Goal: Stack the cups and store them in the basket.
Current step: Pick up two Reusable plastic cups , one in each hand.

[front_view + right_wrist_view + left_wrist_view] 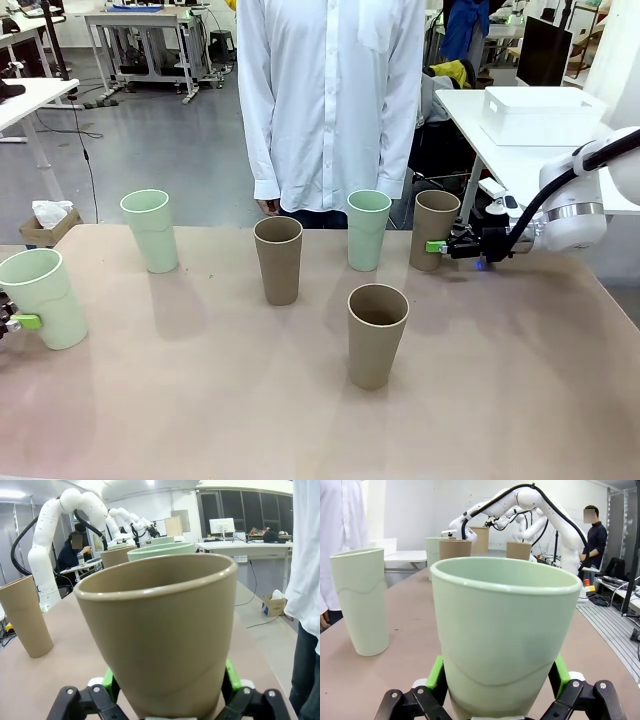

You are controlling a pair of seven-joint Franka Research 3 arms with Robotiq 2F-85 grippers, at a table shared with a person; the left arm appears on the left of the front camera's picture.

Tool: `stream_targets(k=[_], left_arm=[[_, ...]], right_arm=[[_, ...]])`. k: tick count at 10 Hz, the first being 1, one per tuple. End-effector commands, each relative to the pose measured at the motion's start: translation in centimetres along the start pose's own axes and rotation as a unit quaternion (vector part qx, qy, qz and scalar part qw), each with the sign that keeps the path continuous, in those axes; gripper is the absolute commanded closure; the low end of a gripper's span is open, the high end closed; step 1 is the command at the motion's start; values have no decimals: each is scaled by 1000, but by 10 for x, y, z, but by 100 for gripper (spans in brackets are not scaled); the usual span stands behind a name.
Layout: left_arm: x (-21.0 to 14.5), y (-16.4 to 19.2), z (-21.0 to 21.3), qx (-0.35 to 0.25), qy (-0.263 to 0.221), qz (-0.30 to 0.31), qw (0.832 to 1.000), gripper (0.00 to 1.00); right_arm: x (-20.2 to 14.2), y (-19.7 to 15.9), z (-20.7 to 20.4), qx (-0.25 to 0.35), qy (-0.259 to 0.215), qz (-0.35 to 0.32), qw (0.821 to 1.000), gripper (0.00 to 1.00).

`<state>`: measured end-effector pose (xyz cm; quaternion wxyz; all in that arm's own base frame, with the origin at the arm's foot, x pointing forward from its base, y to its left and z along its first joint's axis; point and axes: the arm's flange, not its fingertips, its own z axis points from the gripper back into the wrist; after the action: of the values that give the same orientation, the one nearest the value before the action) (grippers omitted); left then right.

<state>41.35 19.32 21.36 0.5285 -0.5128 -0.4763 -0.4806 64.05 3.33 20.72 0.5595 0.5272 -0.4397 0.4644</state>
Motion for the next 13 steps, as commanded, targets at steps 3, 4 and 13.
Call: stream_targets(k=[3,4,13], left_arm=[[-22,-19,-13,-9,18,-28,999,0],[-24,-18,-16,-13,20,-26,999,0],[-17,-23,-14,-12,-16,-33,999,0]], right_arm=[[1,-1,-5,-5,-6,15,1000,0],[2,0,-4,-6,-9,14,1000,0],[6,3,-2,-2,-21,11,1000,0]])
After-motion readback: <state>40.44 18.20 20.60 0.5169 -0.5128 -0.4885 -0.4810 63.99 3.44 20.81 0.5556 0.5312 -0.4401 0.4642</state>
